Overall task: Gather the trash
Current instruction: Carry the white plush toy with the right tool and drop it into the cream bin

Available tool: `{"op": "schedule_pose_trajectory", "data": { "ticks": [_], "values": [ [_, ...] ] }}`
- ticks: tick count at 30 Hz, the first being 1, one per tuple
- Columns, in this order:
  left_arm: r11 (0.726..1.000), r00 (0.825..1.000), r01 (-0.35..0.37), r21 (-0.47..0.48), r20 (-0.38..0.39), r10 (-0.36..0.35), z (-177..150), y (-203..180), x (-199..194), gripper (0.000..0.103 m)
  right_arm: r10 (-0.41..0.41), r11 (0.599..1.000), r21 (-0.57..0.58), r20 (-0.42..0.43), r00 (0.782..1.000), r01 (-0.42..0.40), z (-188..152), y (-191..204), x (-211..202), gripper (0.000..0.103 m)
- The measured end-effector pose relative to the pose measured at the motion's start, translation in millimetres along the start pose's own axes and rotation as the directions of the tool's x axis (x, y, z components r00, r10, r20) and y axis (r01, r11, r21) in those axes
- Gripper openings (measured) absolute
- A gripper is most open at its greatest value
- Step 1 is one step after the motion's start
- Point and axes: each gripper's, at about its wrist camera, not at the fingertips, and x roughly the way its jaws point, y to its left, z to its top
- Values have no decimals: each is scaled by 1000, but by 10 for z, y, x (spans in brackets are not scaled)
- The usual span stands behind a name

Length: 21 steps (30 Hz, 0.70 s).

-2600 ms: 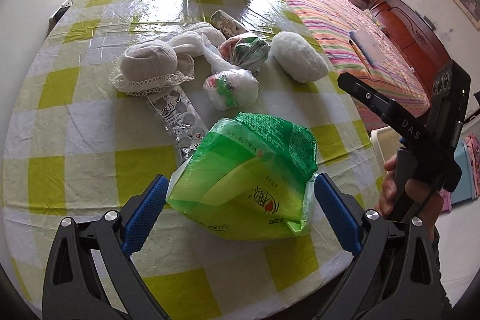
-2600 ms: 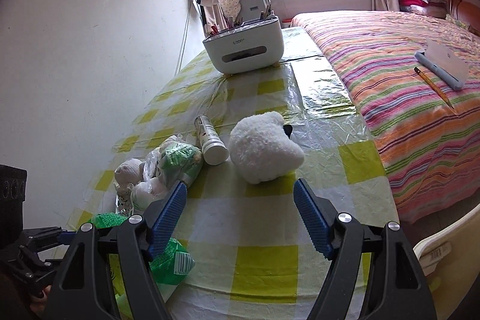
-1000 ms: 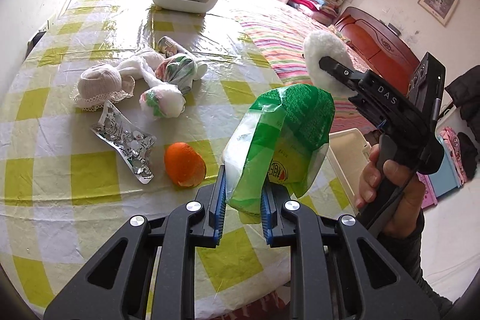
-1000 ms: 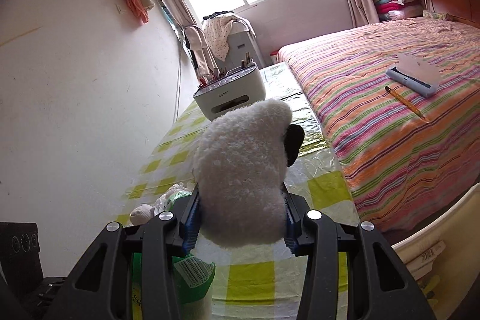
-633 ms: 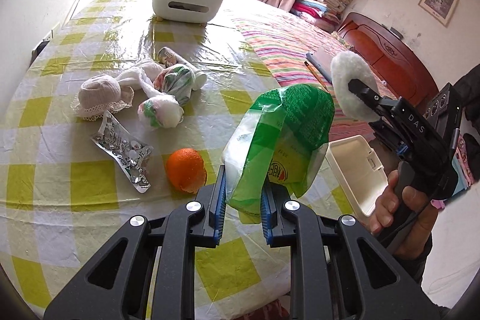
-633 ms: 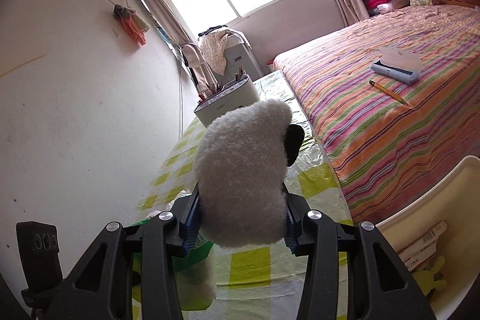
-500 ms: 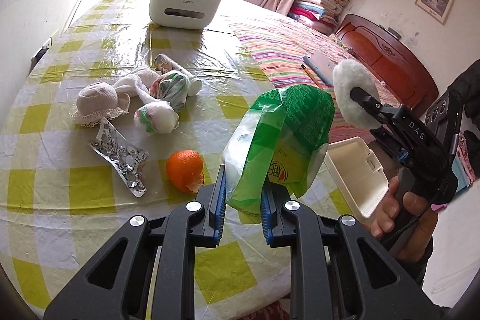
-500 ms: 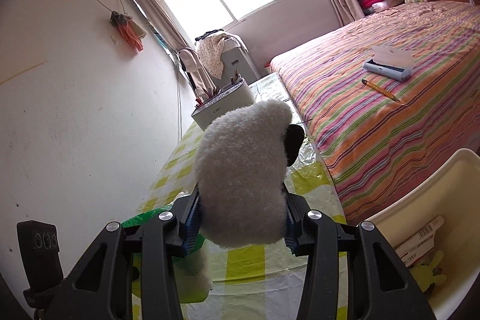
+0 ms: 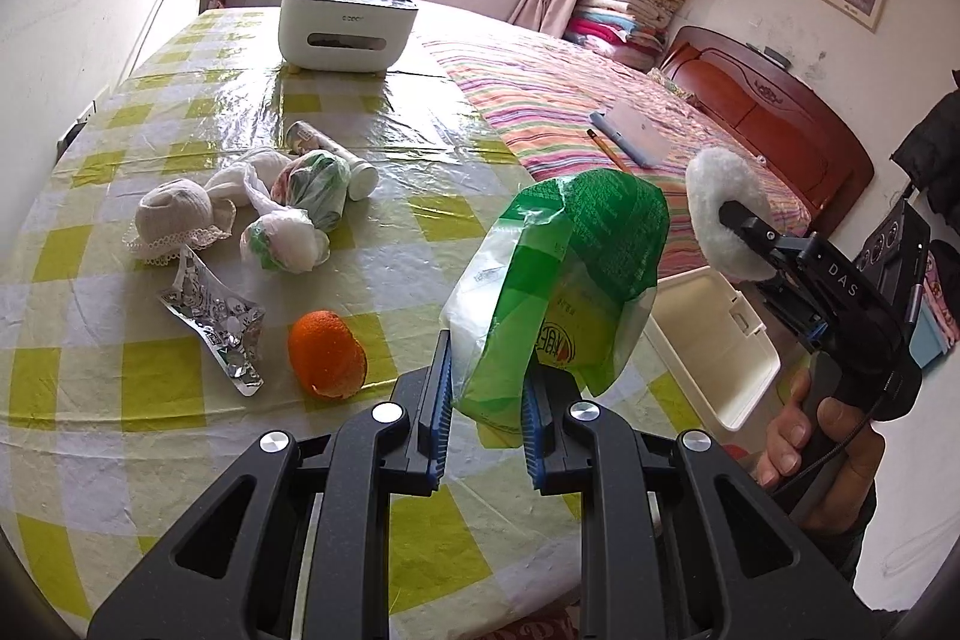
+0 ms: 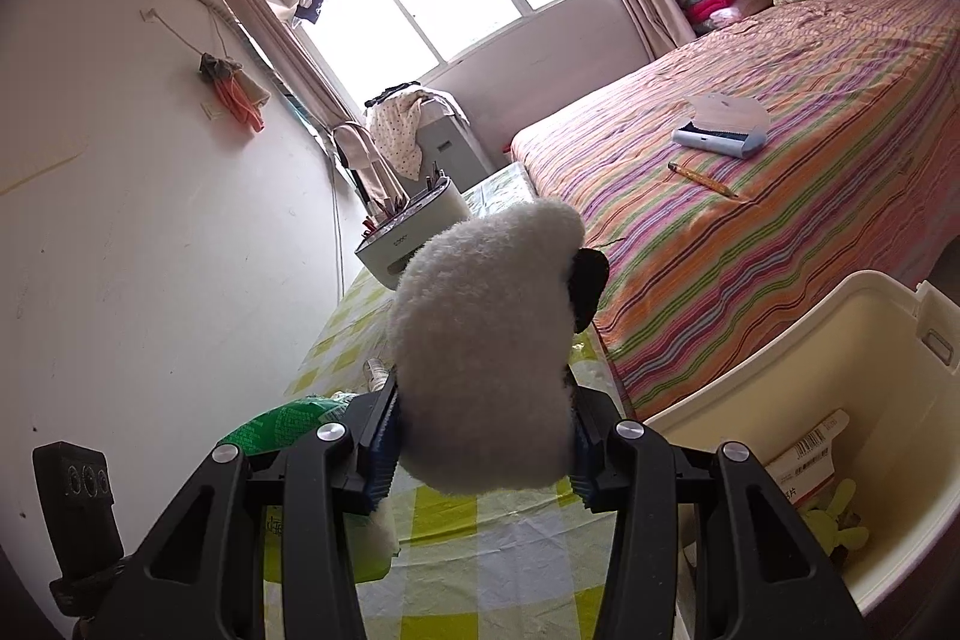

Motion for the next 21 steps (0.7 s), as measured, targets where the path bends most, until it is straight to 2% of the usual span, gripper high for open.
{"op": "schedule_pose_trajectory", "data": {
  "ticks": [10, 15, 21],
  "values": [
    [1000, 1000, 23, 6, -16, -23, -102, -143, 85, 19, -64, 998, 20, 59, 996, 63, 16, -198, -236, 44],
    [999, 998, 47, -23, -43, -48, -169, -172, 158, 19, -85, 996, 17, 92, 992, 84, 18, -257, -356, 45],
    [997, 995, 77, -16, -58, -78, -251, -304, 208, 19, -118, 993, 22, 104, 988, 116, -21, -385, -465, 45]
  ]
}}
